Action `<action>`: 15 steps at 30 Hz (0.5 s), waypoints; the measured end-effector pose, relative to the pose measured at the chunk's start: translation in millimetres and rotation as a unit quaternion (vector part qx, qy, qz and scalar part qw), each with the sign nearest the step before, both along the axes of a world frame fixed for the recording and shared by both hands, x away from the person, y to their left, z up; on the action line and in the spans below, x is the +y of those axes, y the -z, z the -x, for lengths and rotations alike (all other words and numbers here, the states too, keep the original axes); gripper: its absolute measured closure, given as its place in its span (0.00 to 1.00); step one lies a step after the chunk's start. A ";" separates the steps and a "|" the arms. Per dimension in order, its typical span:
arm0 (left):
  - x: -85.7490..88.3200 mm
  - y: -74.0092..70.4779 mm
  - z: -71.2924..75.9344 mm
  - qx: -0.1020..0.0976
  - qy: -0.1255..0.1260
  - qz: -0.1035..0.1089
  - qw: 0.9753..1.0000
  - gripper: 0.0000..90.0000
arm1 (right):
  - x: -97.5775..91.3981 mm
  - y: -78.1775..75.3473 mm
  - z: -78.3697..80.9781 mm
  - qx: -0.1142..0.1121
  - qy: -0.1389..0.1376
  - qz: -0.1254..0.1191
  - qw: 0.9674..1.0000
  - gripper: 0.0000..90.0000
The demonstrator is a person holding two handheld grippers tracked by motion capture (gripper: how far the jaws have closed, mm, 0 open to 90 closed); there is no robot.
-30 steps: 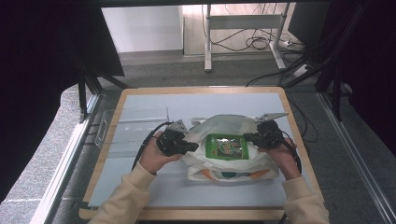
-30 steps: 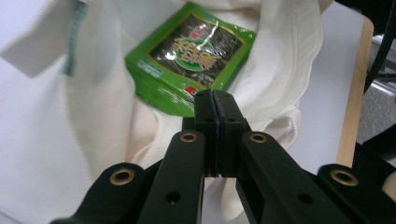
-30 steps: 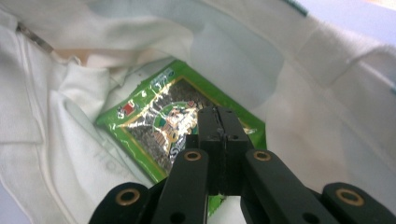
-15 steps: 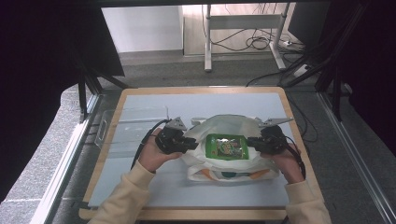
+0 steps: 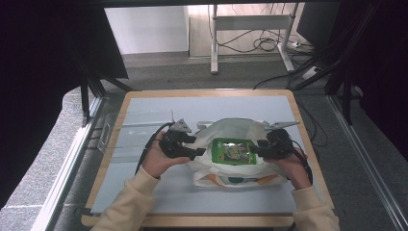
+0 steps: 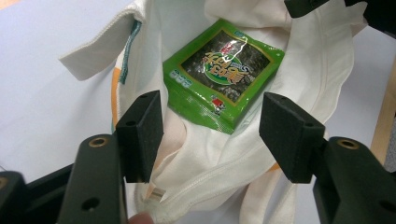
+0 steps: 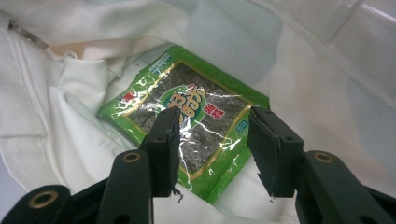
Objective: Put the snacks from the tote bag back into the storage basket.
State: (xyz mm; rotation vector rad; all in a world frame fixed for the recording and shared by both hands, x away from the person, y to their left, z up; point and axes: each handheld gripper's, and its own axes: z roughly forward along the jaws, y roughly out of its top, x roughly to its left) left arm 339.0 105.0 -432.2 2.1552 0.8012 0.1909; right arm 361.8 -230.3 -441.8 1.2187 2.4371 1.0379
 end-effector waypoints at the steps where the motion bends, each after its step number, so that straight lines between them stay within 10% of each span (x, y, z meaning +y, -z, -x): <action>1: -0.5 0.5 -0.1 0.001 0.000 -0.001 1.000 0.42 | -0.2 -0.1 0.1 0.000 0.000 0.000 1.000 0.61; 15: -2.5 1.5 2.5 0.007 -0.002 0.003 1.000 0.37 | 15.3 0.1 -6.4 0.017 -0.016 0.034 0.999 0.93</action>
